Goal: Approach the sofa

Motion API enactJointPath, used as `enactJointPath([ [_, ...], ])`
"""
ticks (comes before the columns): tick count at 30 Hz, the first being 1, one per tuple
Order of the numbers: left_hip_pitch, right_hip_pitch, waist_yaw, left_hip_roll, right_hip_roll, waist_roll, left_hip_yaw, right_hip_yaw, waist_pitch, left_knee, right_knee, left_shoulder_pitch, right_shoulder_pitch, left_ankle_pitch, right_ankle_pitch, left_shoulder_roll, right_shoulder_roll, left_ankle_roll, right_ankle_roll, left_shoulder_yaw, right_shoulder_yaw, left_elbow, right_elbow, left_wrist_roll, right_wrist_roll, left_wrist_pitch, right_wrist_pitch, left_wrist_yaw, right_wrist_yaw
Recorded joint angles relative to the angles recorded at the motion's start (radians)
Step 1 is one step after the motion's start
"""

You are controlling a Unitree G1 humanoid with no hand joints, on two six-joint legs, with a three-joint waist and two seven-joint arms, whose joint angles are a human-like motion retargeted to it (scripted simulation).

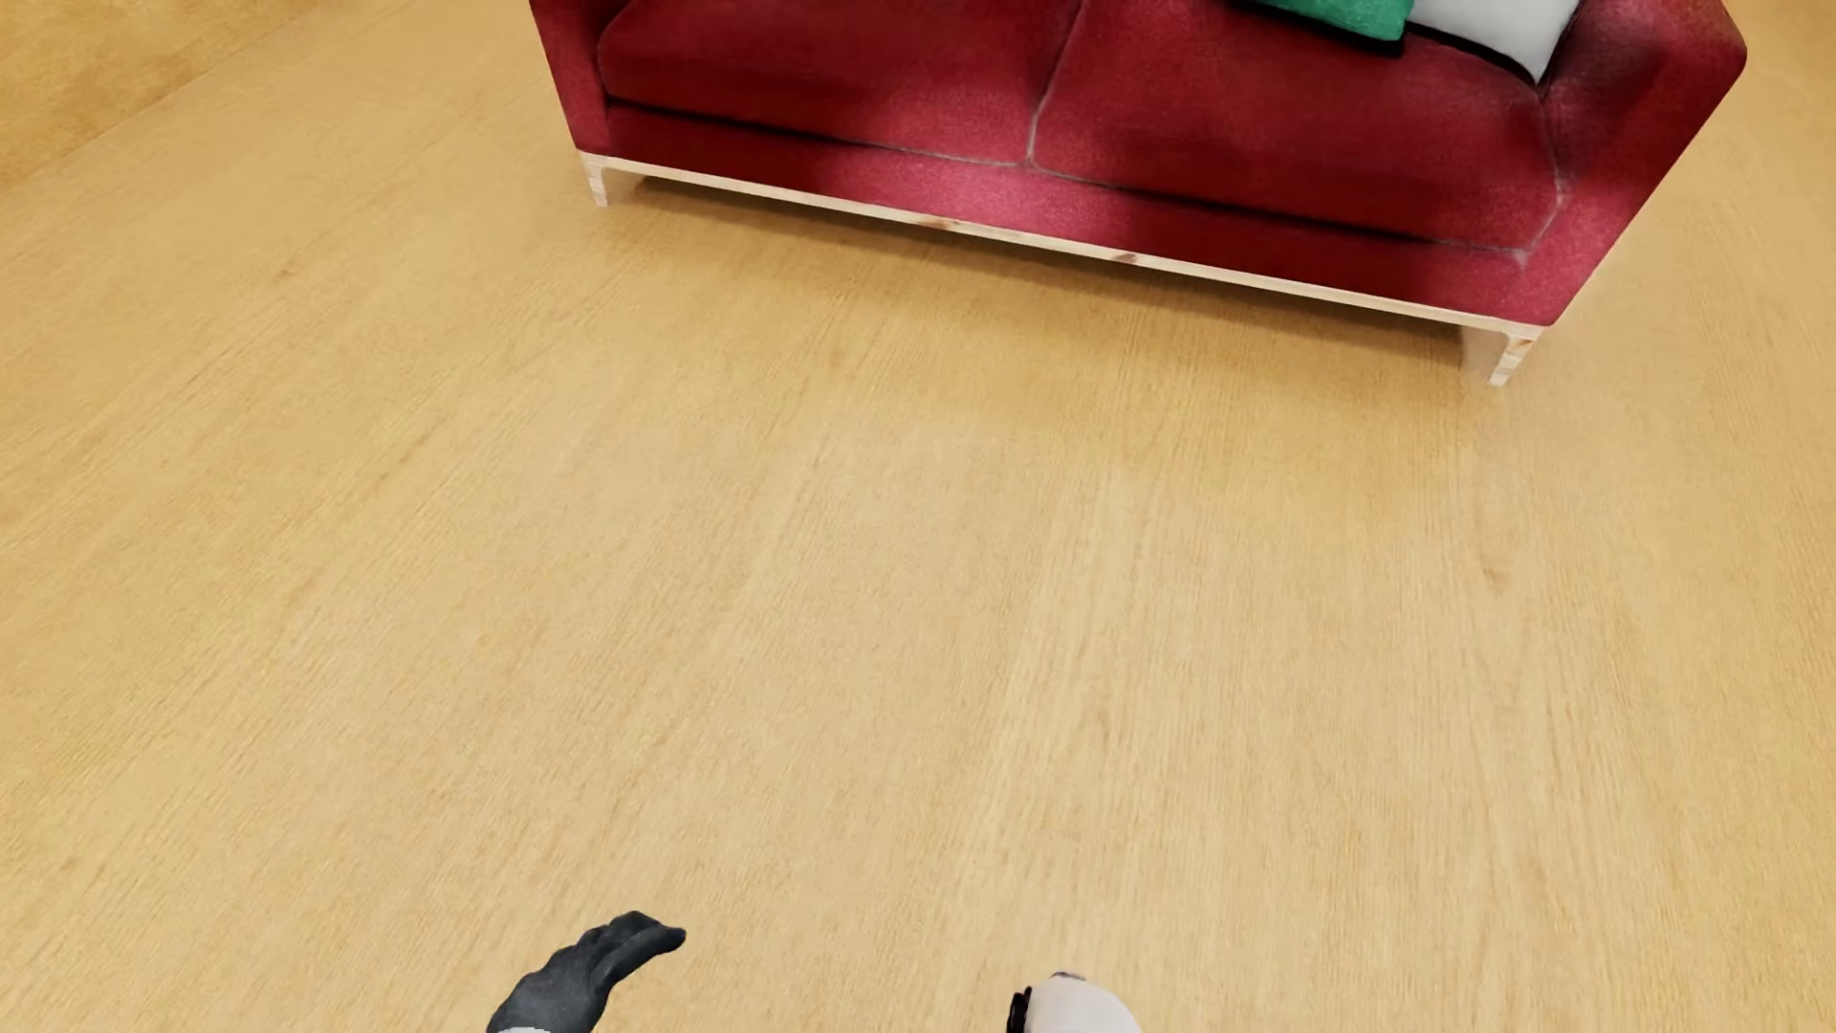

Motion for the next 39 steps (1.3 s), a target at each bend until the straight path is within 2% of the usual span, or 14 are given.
enactJointPath([
  [2,0.087,0.016,-0.016,-0.009,0.010,0.000,-0.012,-0.116,-0.007,-0.062,-0.445,-0.029,0.030,-0.031,0.066,0.020,-0.031,-0.023,0.041,-0.008,0.001,-0.075,0.114,-0.053,-0.048,-0.015,0.008,0.007,0.069],
  [4,0.176,0.016,-0.024,-0.013,0.076,0.005,-0.010,-0.125,-0.011,-0.106,-0.729,-0.039,0.054,-0.042,0.089,0.028,-0.074,-0.034,0.080,0.004,0.050,-0.114,0.184,-0.101,-0.156,-0.006,-0.033,0.004,0.178],
  [6,0.241,0.005,-0.028,0.001,0.133,0.016,0.013,-0.066,-0.011,-0.073,-0.691,-0.035,0.052,-0.030,0.157,0.036,-0.089,-0.043,-0.010,0.032,0.072,-0.086,0.207,-0.144,-0.245,0.045,-0.097,-0.010,0.245],
  [8,0.263,0.012,-0.032,0.034,0.151,0.036,0.033,-0.039,-0.008,0.060,-0.542,-0.018,0.044,0.073,0.156,0.034,-0.067,-0.036,-0.078,0.054,0.021,0.005,0.193,-0.157,-0.264,0.118,-0.111,-0.031,0.237],
  [12,0.013,0.126,-0.019,0.221,0.215,0.095,0.089,-0.027,-0.001,0.653,-0.471,0.027,-0.058,0.366,-0.009,0.016,0.007,-0.035,-0.066,0.039,-0.038,0.262,0.167,-0.082,-0.283,0.236,-0.119,-0.101,0.115],
  [16,-0.312,0.290,0.036,0.307,0.260,0.119,0.060,0.034,-0.002,0.809,-0.538,0.132,-0.238,0.282,-0.099,-0.013,0.034,-0.013,-0.034,0.037,0.047,0.287,0.086,-0.051,-0.322,0.169,-0.190,-0.137,0.082],
  [18,-0.423,0.354,0.057,0.299,0.258,0.114,0.012,0.063,-0.010,0.633,-0.543,0.178,-0.306,0.270,-0.154,-0.031,0.048,-0.027,-0.013,0.065,0.096,0.256,0.005,-0.071,-0.288,0.146,-0.231,-0.119,0.054],
  [22,-0.382,0.462,0.079,0.263,0.233,0.096,-0.102,0.140,-0.033,-0.133,-0.522,0.231,-0.397,0.312,-0.266,-0.081,0.048,-0.077,0.032,0.124,0.209,0.216,-0.113,-0.097,-0.180,0.142,-0.270,-0.110,0.040],
  [24,-0.350,0.496,0.076,0.248,0.200,0.085,-0.131,0.189,-0.036,-0.170,-0.432,0.227,-0.401,0.401,-0.298,-0.090,0.023,-0.191,0.061,0.117,0.261,0.226,-0.151,-0.081,-0.160,0.140,-0.273,-0.124,0.047],
  [25,-0.351,0.494,0.072,0.236,0.175,0.078,-0.115,0.209,-0.034,-0.082,-0.343,0.209,-0.383,0.407,-0.283,-0.093,0.009,-0.181,0.074,0.110,0.265,0.241,-0.166,-0.065,-0.146,0.149,-0.264,-0.130,0.043],
  [29,-0.271,0.314,0.055,0.188,0.057,0.037,-0.020,0.225,-0.017,0.092,0.157,0.118,-0.228,0.231,-0.014,-0.093,0.022,-0.133,0.043,0.140,0.157,0.244,-0.101,-0.040,-0.074,0.187,-0.132,-0.105,-0.061],
  [32,-0.194,0.211,0.032,0.149,-0.009,0.013,-0.016,0.133,-0.016,0.067,0.209,0.054,-0.110,0.191,-0.087,-0.040,0.052,-0.125,0.058,0.152,0.027,0.144,0.050,-0.091,-0.027,0.159,-0.021,-0.085,-0.137],
  [35,-0.128,0.240,0.024,0.117,-0.061,0.000,-0.033,-0.018,-0.026,0.030,-0.154,-0.015,0.010,0.155,-0.150,0.019,0.020,-0.125,0.081,0.168,-0.020,0.048,0.175,-0.152,-0.012,0.119,0.012,-0.079,-0.014],
  [39,-0.029,0.394,0.025,0.115,-0.030,-0.004,-0.039,-0.128,-0.043,-0.060,-0.508,-0.033,0.077,0.146,-0.116,0.033,-0.033,-0.129,0.101,0.220,0.106,-0.043,0.256,-0.214,-0.229,0.105,-0.107,-0.009,0.245],
])
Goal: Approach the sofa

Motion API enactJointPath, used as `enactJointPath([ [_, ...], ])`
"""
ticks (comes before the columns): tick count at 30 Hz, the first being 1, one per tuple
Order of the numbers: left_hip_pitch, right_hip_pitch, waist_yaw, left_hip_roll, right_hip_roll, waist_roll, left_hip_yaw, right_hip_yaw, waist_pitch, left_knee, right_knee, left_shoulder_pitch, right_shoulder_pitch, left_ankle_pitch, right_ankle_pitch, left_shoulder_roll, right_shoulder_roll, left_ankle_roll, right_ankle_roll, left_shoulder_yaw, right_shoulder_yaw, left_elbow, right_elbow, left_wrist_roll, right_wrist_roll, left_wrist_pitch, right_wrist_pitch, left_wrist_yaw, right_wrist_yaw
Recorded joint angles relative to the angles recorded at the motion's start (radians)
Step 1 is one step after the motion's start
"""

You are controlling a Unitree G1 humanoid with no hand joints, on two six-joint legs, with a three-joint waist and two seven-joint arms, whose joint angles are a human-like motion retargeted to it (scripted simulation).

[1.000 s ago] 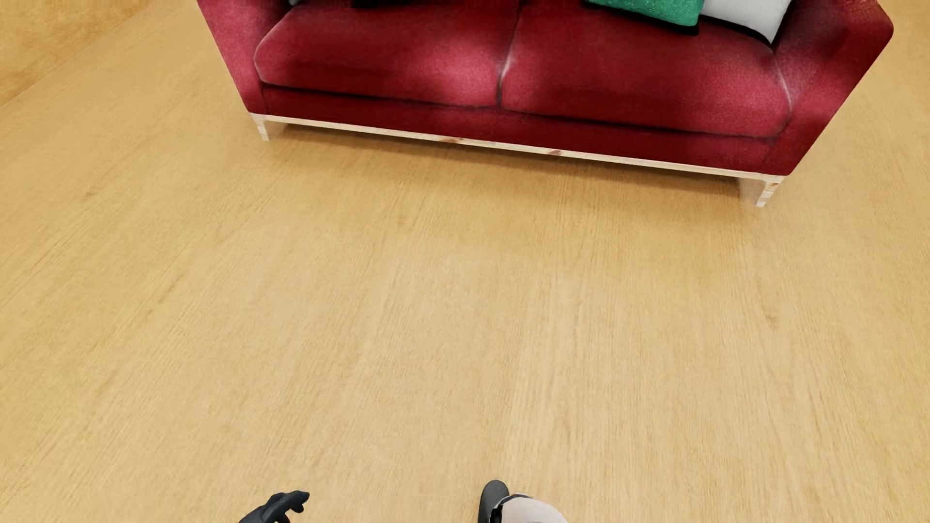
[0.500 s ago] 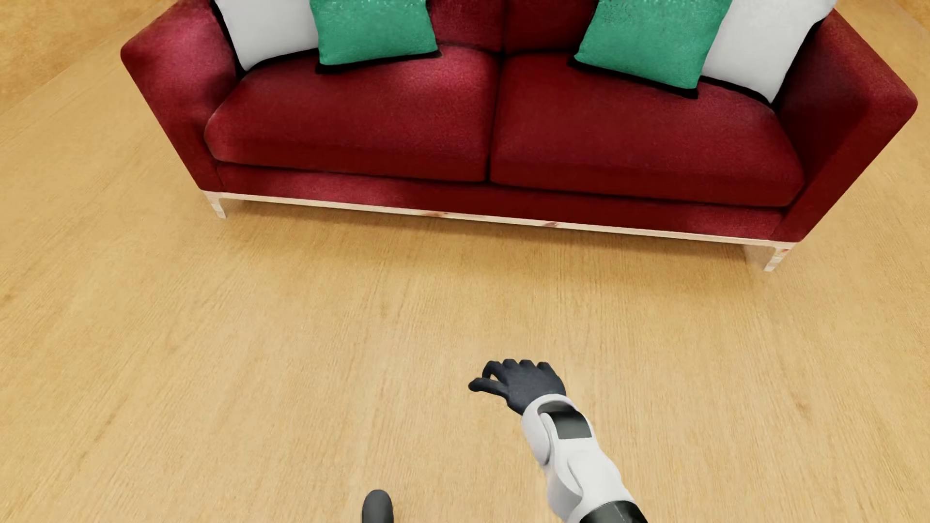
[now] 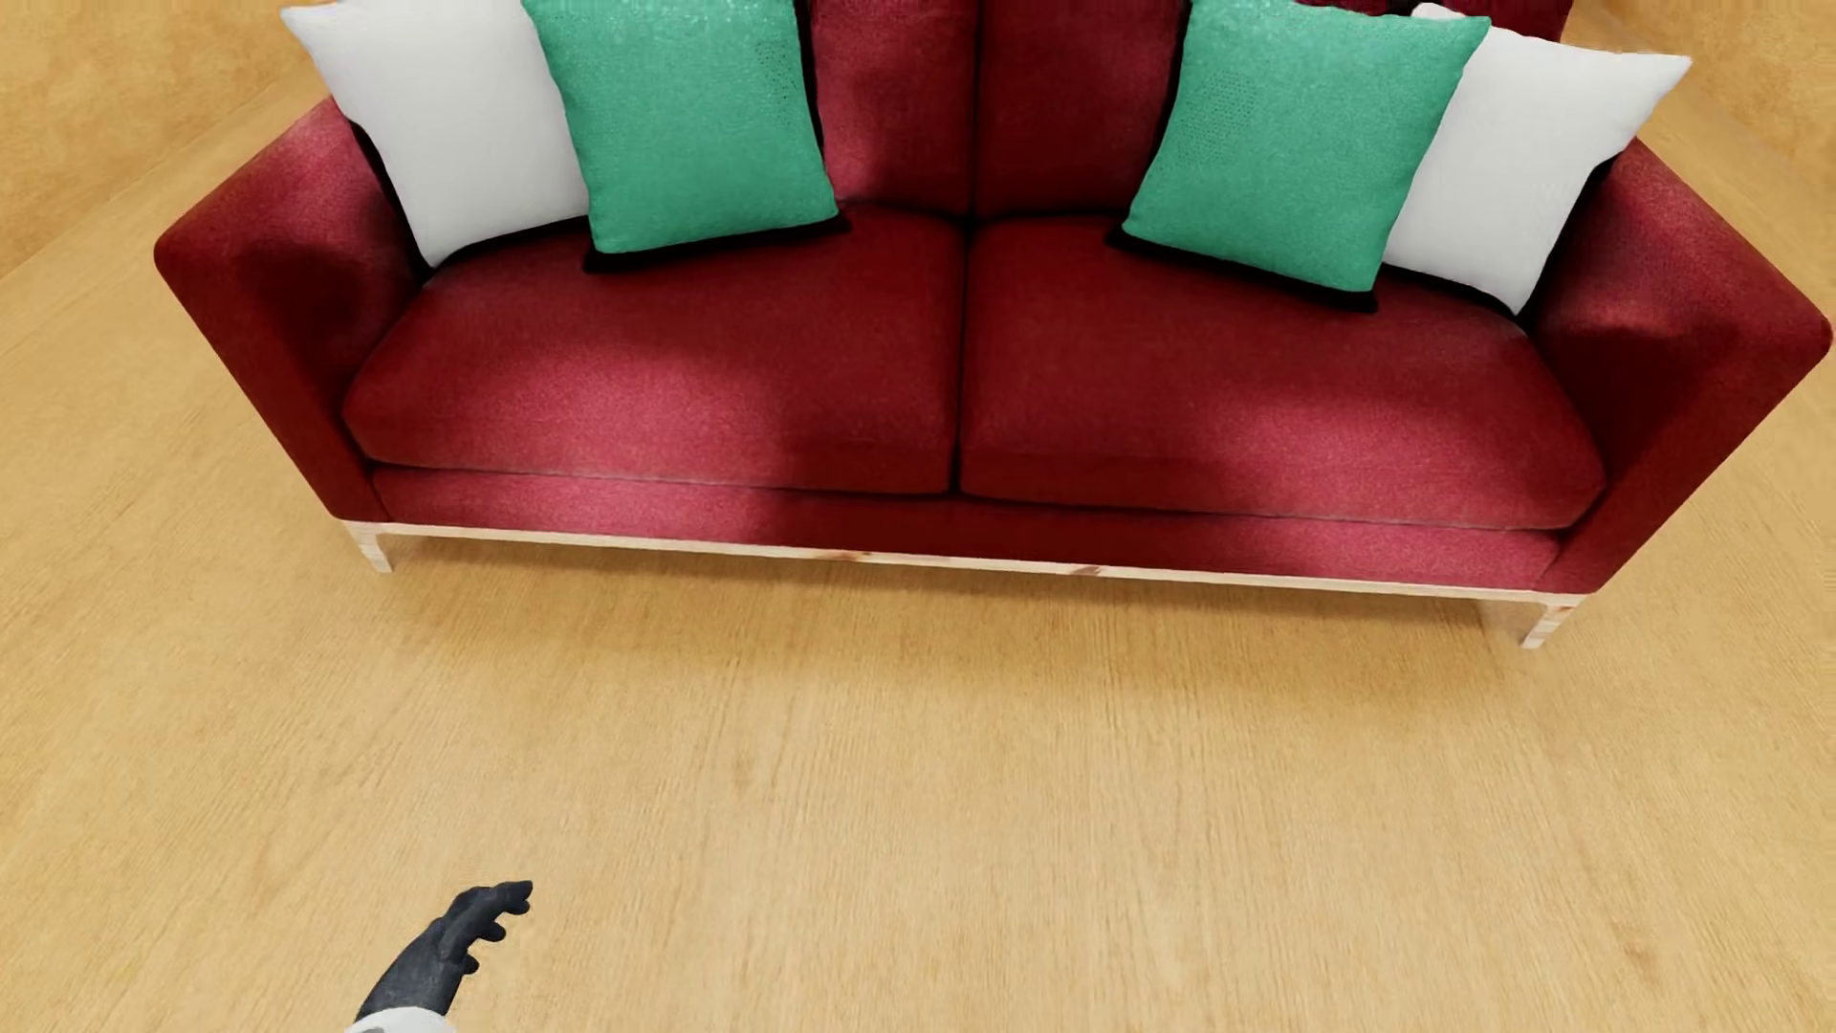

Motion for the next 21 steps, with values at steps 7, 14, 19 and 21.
enactJointPath([
  [7,0.117,0.100,-0.014,0.057,0.091,0.023,0.070,0.035,-0.028,-0.124,-0.164,0.062,-0.051,0.002,0.040,-0.066,0.107,-0.018,0.010,-0.043,-0.257,0.283,-0.211,0.080,0.091,0.078,0.004,-0.061,-0.220],
  [14,0.105,0.024,-0.005,0.079,0.112,0.034,0.145,0.112,-0.006,-0.121,-0.115,0.117,-0.118,-0.019,0.032,-0.099,0.088,-0.016,0.011,-0.035,-0.186,0.378,-0.409,0.199,0.145,0.069,-0.104,-0.138,-0.232],
  [19,0.049,-0.046,0.000,0.074,0.103,0.029,0.153,0.126,0.014,-0.108,-0.086,0.059,-0.093,-0.018,0.034,-0.093,0.076,-0.010,0.008,-0.034,-0.173,0.341,-0.346,0.183,0.119,0.060,-0.047,-0.074,-0.258],
  [21,0.022,-0.081,-0.001,0.082,0.108,0.027,0.167,0.141,0.022,-0.089,-0.068,0.016,-0.082,-0.022,0.030,-0.083,0.079,-0.014,-0.001,-0.055,-0.180,0.345,-0.284,0.187,0.092,0.064,-0.008,-0.053,-0.348],
])
